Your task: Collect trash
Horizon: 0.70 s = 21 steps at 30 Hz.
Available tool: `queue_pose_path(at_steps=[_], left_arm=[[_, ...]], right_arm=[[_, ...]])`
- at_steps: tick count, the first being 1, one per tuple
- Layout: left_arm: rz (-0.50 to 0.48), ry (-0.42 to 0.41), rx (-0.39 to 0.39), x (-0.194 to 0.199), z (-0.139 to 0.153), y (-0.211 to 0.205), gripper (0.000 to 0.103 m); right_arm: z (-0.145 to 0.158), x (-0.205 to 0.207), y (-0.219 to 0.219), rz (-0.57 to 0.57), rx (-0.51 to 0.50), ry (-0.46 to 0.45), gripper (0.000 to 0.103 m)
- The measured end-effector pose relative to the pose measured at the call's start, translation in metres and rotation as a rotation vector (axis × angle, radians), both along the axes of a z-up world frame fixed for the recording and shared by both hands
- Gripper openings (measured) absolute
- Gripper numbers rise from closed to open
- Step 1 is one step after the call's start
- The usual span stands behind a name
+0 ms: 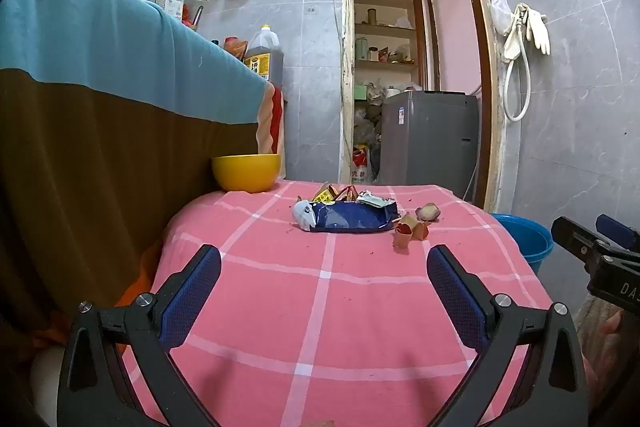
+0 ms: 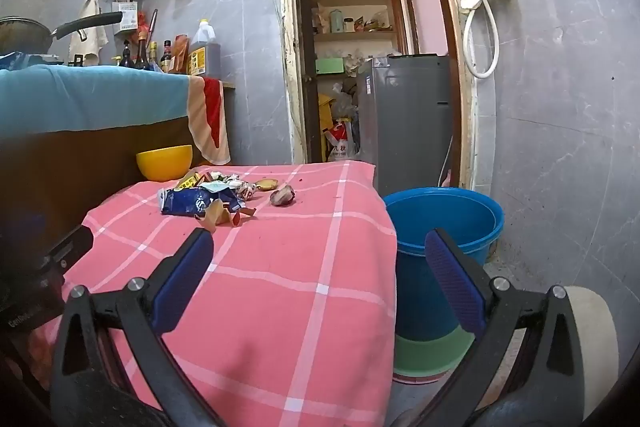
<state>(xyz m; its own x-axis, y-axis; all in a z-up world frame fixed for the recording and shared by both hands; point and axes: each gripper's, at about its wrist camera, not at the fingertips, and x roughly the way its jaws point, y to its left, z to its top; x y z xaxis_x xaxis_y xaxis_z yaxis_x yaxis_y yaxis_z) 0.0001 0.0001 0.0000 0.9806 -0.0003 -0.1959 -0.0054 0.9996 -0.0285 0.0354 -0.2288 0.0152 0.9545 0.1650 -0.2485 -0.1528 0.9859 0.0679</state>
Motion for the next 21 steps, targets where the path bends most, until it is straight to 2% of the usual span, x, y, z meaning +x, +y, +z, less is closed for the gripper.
queue_pose_path(at_steps=[21], left_arm=[[0.002,0.008,-0.019,-0.0014,0.0015,0.0012,0.101]], right_arm=[[0.0003,0.0,0.0011,0.0,-0.007,0.002,0.103]])
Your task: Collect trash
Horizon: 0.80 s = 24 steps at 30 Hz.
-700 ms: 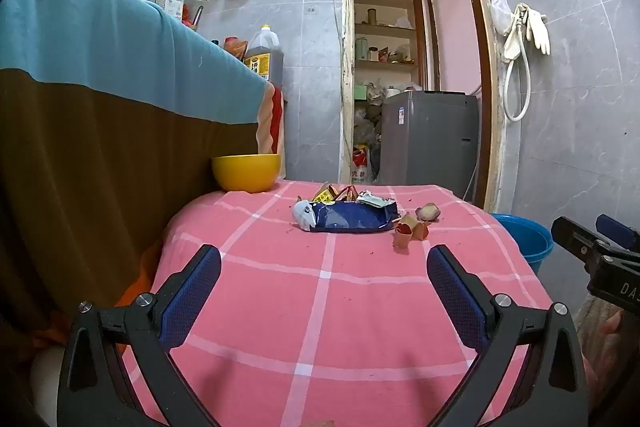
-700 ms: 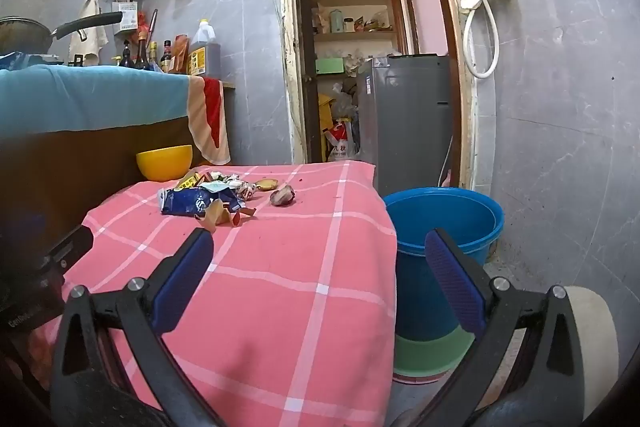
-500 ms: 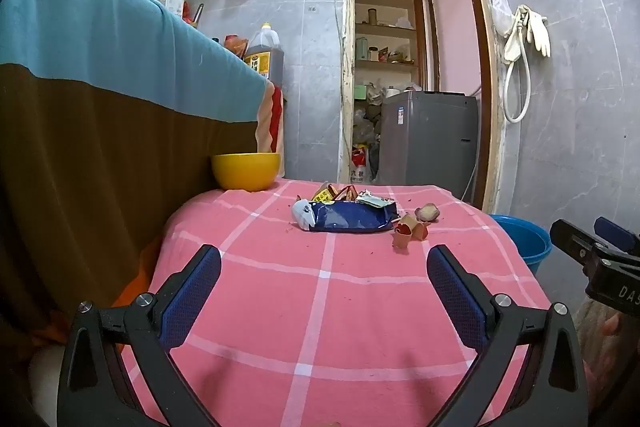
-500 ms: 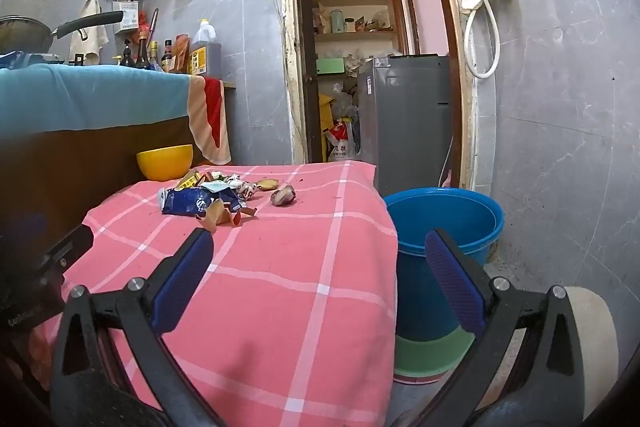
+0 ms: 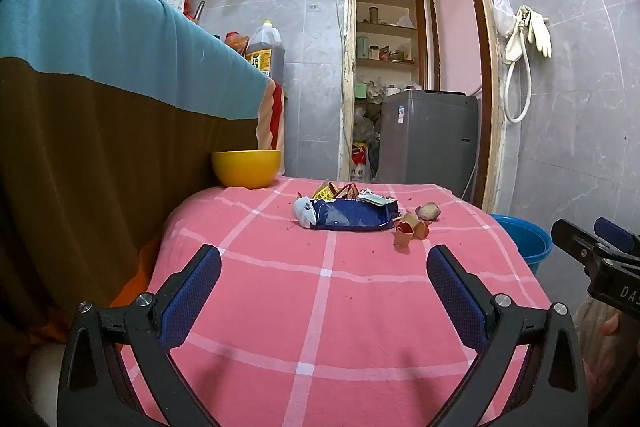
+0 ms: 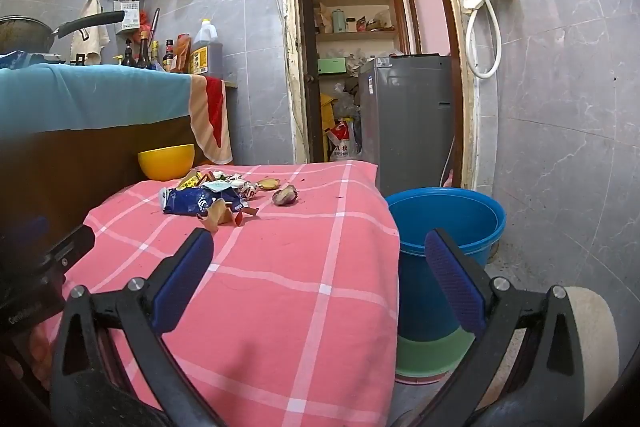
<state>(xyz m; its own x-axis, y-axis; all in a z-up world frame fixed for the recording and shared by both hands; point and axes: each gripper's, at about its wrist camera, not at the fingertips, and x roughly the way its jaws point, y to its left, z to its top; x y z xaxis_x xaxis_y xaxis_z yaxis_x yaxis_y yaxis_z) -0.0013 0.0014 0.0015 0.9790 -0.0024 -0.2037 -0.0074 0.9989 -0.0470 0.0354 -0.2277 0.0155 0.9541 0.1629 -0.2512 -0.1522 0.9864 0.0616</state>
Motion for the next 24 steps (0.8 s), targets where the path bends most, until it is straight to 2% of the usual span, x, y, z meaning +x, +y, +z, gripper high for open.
queue_pose_path(at_steps=[24], left_arm=[[-0.001,0.0,0.001,0.0007,-0.0008,0.0006,0.101]], right_arm=[[-0.0003,0.0004,0.0017,0.003,0.004,0.002,0.103]])
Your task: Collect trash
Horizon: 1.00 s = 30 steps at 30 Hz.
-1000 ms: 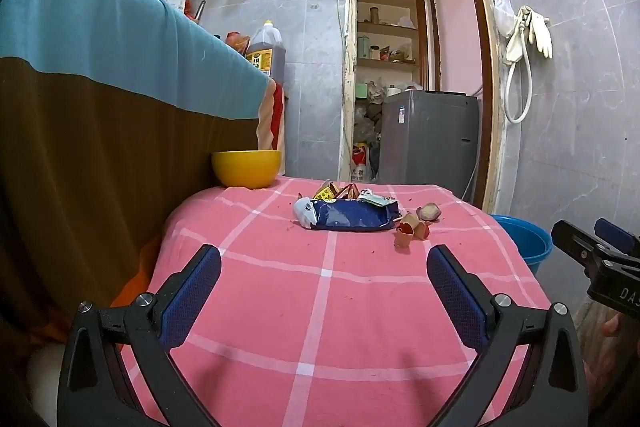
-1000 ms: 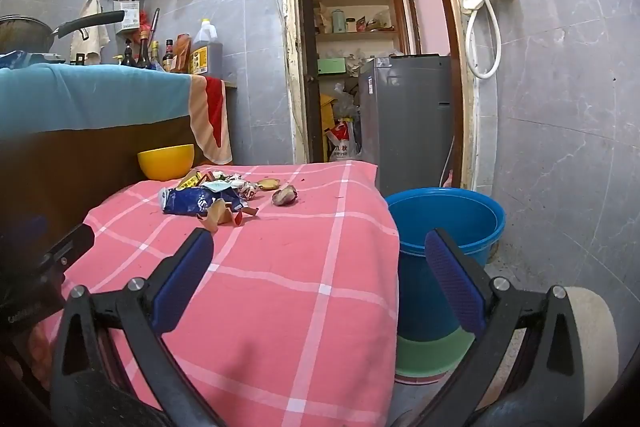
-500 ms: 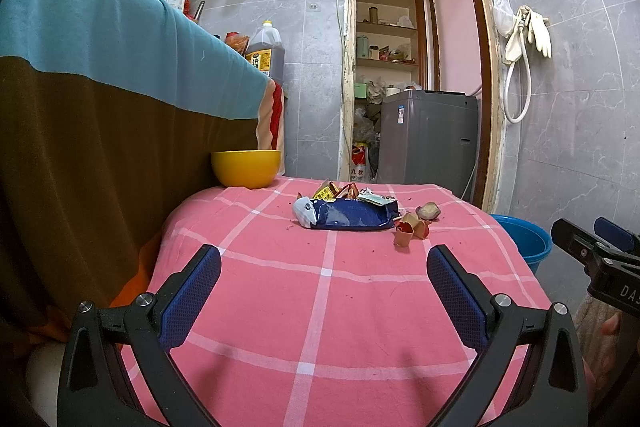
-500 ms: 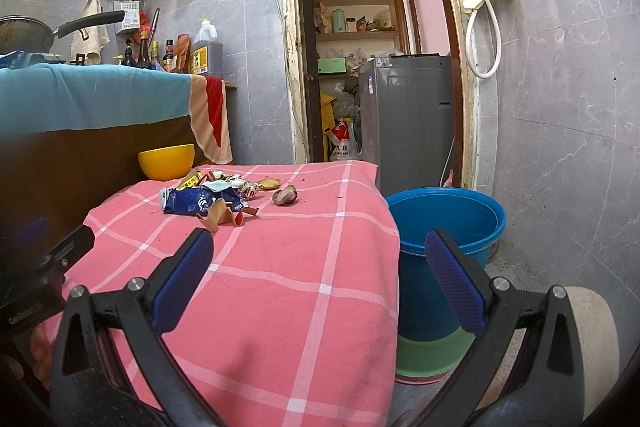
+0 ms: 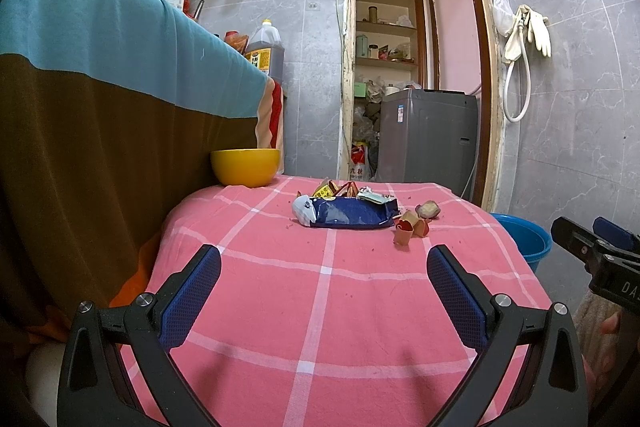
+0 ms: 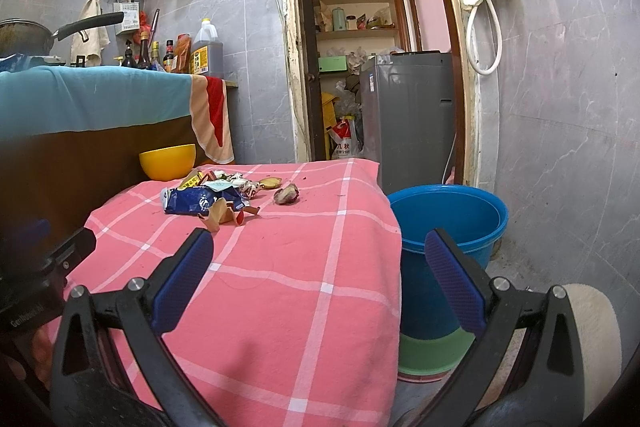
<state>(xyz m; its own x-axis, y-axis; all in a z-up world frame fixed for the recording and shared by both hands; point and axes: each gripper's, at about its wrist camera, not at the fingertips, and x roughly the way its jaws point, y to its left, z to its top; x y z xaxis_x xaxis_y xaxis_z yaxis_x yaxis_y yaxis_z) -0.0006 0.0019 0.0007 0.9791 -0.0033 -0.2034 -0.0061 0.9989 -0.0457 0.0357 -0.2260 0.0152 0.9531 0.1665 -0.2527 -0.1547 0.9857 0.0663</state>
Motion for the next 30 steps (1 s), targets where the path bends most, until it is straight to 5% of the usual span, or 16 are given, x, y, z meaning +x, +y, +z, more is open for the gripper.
queue_pose_path(at_steps=[30], left_arm=[[-0.001,0.002,0.004,-0.0003,-0.0022,-0.0023,0.101]], right_arm=[[-0.003,-0.0011,0.0024,0.0,0.004,0.002,0.103]])
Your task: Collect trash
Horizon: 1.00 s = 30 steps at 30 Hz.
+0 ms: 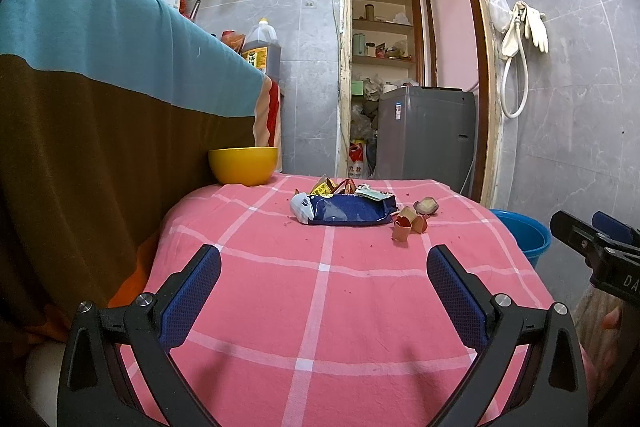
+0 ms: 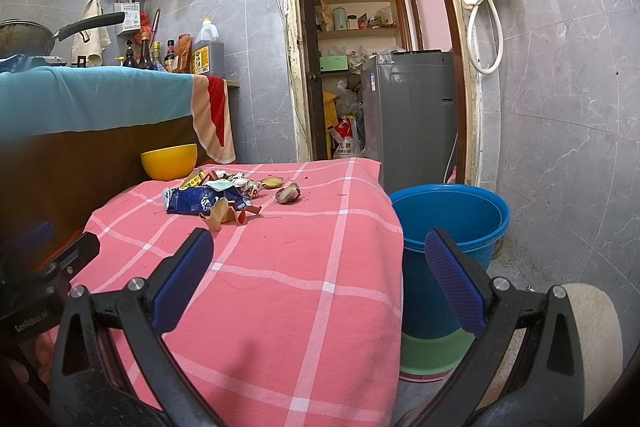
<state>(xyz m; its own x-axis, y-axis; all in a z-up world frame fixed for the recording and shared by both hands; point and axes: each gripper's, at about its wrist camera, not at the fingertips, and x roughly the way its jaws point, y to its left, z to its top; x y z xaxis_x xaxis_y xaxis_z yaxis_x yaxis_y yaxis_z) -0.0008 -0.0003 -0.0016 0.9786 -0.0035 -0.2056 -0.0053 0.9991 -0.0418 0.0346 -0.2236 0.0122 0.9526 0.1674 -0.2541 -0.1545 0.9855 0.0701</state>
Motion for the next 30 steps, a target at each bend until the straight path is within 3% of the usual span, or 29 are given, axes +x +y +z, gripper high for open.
queue_pose_path(at_steps=[30], left_arm=[[0.003,0.01,-0.011,-0.0008,-0.0041,0.0003,0.101]], right_arm=[[0.0002,-0.0003,-0.0021,0.001,0.002,0.002,0.103]])
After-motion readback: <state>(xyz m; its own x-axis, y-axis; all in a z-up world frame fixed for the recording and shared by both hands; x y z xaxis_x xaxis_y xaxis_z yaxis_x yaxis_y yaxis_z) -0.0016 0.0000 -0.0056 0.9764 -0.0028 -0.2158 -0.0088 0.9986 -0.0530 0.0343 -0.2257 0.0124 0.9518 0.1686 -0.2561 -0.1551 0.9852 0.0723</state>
